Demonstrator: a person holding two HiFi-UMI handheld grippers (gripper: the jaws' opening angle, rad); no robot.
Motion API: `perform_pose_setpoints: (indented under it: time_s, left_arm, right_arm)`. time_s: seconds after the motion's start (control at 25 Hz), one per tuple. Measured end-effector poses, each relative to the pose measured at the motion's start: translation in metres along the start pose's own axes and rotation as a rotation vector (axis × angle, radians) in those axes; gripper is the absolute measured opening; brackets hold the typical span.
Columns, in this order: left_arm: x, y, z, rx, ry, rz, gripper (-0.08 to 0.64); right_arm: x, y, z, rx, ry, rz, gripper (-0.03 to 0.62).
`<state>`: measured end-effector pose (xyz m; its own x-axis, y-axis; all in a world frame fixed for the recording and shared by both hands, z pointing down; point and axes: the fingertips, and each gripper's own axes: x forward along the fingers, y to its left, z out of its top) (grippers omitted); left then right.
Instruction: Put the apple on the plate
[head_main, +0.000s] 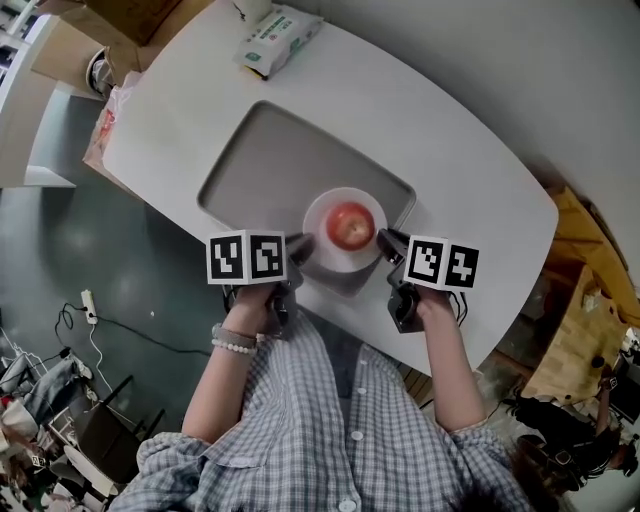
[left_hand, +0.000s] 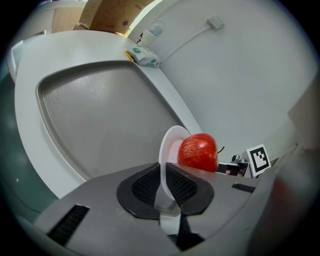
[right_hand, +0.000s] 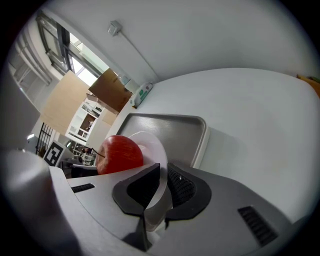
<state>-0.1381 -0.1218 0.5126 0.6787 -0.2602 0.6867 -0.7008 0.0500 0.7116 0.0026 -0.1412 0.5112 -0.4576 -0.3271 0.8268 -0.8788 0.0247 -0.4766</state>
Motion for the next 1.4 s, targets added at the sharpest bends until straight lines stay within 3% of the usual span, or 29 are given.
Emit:
perform_pose_setpoints:
  time_s: [0.36,0.72,0.96,1.16,1.4]
  left_arm:
    - [0.007,0.028,0.009,-0.003,0.060,0.033,0.038]
    - [0.016,0.035,0.014,0.019,0.088,0.057,0.038]
    - [0.017,0.036,0.013,0.007,0.073,0.042,0.038]
    - [0.017,0.033,0.013,0.064,0.082,0.031,0.041]
    - [0.018,0.026,0.014,0.073,0.071,-0.012,0.110]
  right_arm:
    - [0.030,0.004,0.000,0.019,0.038,-0.028,0.058]
    - [0.037,0.002,0.004,-0.039,0.035,-0.081,0.058]
    - [0.036,0.002,0.003,-0.048,0.010,-0.077,0.058]
    - [0.036,0.002,0.004,-0.059,-0.020,-0.065,0.058]
    - [0.037,0.001,0.000,-0.049,-0.048,-0.054,0.058]
